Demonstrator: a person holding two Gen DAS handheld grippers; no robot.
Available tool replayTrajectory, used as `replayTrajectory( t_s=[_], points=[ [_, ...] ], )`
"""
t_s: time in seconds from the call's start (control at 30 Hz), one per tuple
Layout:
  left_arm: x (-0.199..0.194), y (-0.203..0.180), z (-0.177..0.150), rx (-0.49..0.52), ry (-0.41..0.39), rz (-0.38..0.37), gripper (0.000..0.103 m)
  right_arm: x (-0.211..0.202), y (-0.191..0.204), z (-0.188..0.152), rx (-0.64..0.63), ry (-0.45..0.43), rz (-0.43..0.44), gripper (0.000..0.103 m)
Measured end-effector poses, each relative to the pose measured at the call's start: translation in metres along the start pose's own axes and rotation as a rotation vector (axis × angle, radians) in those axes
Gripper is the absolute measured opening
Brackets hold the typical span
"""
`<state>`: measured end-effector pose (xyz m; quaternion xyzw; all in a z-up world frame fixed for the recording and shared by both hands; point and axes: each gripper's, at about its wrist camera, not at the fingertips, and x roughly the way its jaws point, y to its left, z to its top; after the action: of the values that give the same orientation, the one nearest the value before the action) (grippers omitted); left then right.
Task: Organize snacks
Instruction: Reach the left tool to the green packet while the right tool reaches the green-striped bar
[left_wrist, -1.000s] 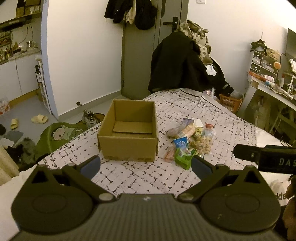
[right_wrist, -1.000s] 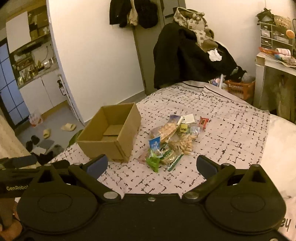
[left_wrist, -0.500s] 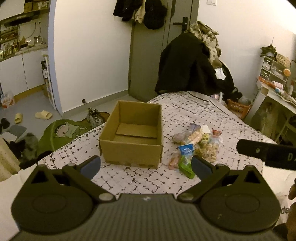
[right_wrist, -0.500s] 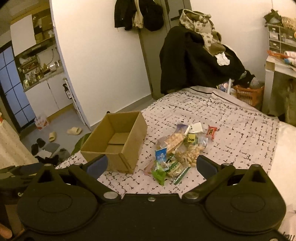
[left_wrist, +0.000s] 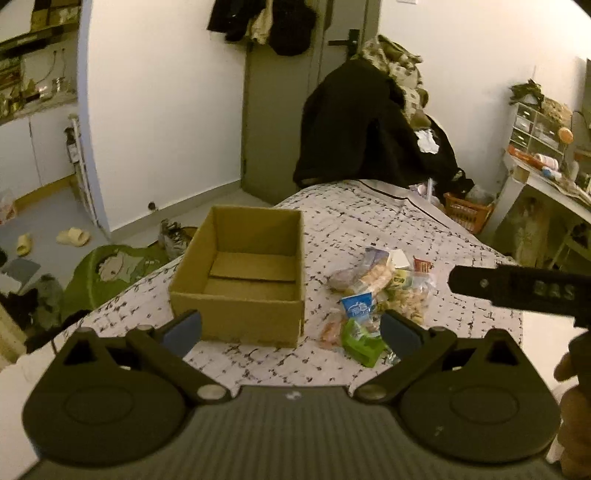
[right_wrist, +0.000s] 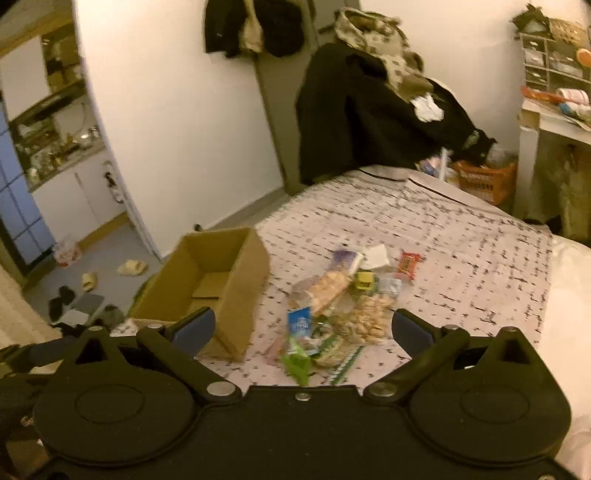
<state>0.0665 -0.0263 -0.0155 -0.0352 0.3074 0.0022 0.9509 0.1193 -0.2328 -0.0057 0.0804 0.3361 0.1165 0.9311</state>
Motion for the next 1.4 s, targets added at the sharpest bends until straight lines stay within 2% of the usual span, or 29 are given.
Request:
replayTrajectory(
  t_s=[0.27,0.43,0.63,0.7,0.73,0.77,0.83,0.93,1.1,1.27,1.4],
  points=[
    [0.022,-0.015,0.001,-0.043,0.001,-0.079,0.098,0.025,-0.025,0.010,0.106,0.054,-0.019,0.094],
    [0.041,-0.018,-0.004,-0.081,0.028,-0.099,0.094,0.044,-0.038,0.014,0.174,0.096,-0.012,0.086],
    [0.064,-0.019,-0.012,-0.120,0.061,-0.113,0.087,0.074,-0.053,0.012,0.275,0.214,0.016,0.075],
    [0.073,-0.022,-0.015,-0.127,0.077,-0.108,0.082,0.085,-0.058,0.011,0.303,0.269,0.001,0.075],
    [0.079,-0.022,-0.016,-0.137,0.091,-0.117,0.079,0.092,-0.064,0.012,0.344,0.308,0.028,0.075],
    [0.083,-0.023,-0.017,-0.149,0.102,-0.123,0.076,0.096,-0.069,0.012,0.384,0.328,0.052,0.075],
    [0.093,-0.025,-0.019,-0.158,0.114,-0.122,0.073,0.105,-0.074,0.012,0.418,0.349,0.046,0.075],
    [0.108,-0.027,-0.023,-0.180,0.132,-0.132,0.072,0.117,-0.082,0.011,0.452,0.352,0.023,0.075],
    [0.129,-0.033,-0.031,-0.197,0.160,-0.152,0.066,0.134,-0.092,0.001,0.504,0.326,0.067,0.073],
    [0.149,-0.041,-0.040,-0.215,0.186,-0.180,0.065,0.152,-0.103,-0.012,0.534,0.358,0.070,0.065],
    [0.166,-0.046,-0.046,-0.235,0.208,-0.184,0.064,0.162,-0.111,-0.016,0.572,0.381,0.065,0.063]
  ],
)
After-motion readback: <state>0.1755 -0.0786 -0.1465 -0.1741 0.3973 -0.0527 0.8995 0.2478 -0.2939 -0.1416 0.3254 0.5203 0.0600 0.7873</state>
